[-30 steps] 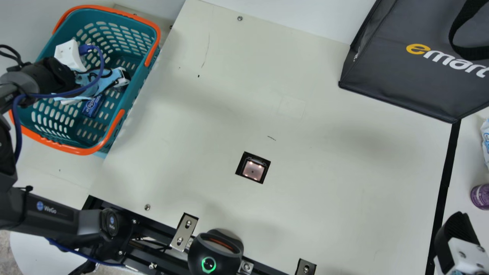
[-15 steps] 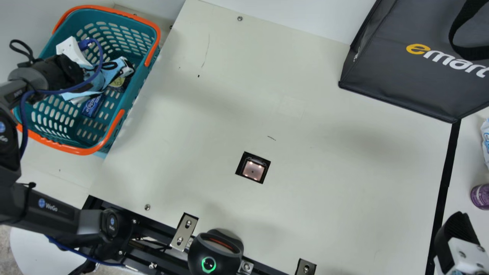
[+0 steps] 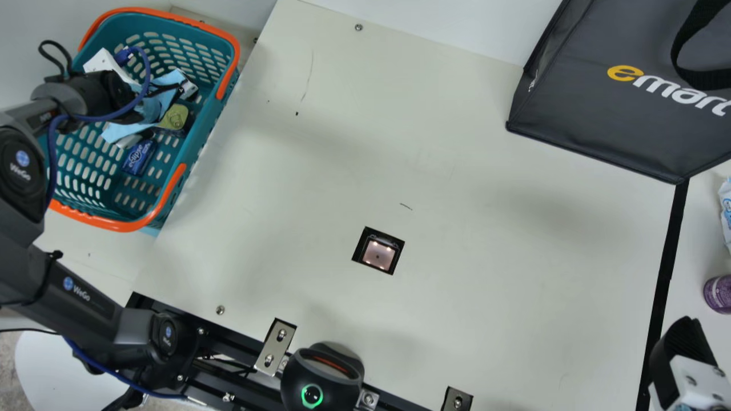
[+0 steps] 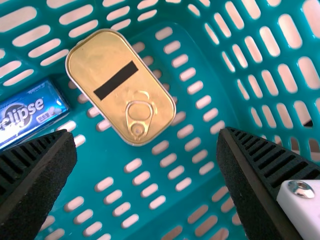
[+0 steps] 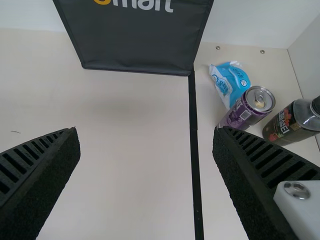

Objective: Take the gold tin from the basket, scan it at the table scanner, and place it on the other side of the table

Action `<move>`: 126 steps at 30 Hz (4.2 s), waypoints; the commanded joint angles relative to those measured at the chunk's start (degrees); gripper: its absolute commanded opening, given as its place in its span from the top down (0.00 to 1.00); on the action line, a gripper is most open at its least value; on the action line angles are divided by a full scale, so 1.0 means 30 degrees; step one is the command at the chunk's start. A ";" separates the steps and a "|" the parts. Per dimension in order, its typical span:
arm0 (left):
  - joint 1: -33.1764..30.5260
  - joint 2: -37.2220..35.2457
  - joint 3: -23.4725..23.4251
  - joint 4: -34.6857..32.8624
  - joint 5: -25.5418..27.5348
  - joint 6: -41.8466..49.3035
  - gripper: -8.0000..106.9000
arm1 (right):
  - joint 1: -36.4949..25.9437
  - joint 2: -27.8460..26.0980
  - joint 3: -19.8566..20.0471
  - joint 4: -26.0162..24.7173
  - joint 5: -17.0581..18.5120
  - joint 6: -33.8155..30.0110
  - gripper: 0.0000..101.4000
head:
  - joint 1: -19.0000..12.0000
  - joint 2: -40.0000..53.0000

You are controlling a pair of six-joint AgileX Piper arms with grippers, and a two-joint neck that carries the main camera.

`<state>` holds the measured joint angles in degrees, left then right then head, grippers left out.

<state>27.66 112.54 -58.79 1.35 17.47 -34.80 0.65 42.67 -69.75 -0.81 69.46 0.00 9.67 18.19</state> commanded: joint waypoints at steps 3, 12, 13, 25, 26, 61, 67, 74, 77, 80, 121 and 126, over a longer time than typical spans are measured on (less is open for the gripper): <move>-0.0212 0.0505 -0.0587 0.1513 0.0339 -0.2923 0.15 | 0.0000 0.0000 0.0000 0.0000 0.0000 0.0000 0.06 | -0.0582 0.0076; -0.0989 0.1075 -0.1367 0.2631 0.1945 -0.6559 0.15 | 0.0000 0.0000 0.0000 0.0000 0.0000 0.0000 0.06 | -0.0582 0.0076; -0.1046 0.1089 -0.1389 0.2596 0.2097 -0.6776 0.15 | 0.0000 0.0000 0.0000 0.0000 0.0000 0.0000 0.06 | -0.0582 0.0076; -0.0673 0.1570 -0.1635 0.2375 0.2265 -0.7939 0.15 | 0.0000 0.0000 0.0000 0.0000 0.0018 0.0000 0.06 | -0.0582 0.0076; -0.0626 0.1649 -0.1686 0.2440 0.2231 -0.8052 0.15 | 0.0000 0.0000 0.0000 0.0000 0.0018 0.0000 0.06 | -0.0582 0.0076; -0.1157 0.5140 -0.4830 0.6668 0.3158 -1.3289 0.15 | 0.0000 0.0000 0.0000 0.0000 0.0018 0.0000 0.06 | -0.0582 0.0076; -0.1247 0.5500 -0.5123 0.7020 0.3512 -1.3821 0.15 | 0.0000 0.0000 0.0000 0.0000 -0.0001 0.0000 0.06 | -0.0582 0.0076; -0.1262 0.5827 -0.5352 0.7115 0.3732 -1.4041 0.15 | 0.0000 0.0000 0.0000 0.0000 -0.0001 0.0000 0.06 | -0.0582 0.0076; -0.1249 0.5936 -0.5413 0.7072 0.3741 -1.4000 0.32 | 0.0000 0.0000 0.0000 0.0000 -0.0001 0.0000 0.06 | -0.0582 0.0076; -0.1233 0.6012 -0.5456 0.7010 0.3723 -1.3913 0.50 | 0.0000 0.0000 0.0000 0.0000 -0.0001 0.0000 0.06 | -0.0582 0.0076; -0.1654 -0.0133 -0.2813 0.1367 0.4896 -0.7583 1.00 | 0.0000 0.0000 0.0000 0.0000 -0.0001 0.0000 0.06 | -0.0582 0.0076; -0.1625 -0.0980 -0.3061 0.0365 0.5813 -0.5385 1.00 | 0.0000 0.0000 0.0000 0.0000 -0.0001 0.0000 0.06 | -0.0582 0.0076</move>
<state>22.70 110.12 -67.79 3.14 34.31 -53.76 0.65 42.67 -69.75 -0.81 69.45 0.00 9.58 18.19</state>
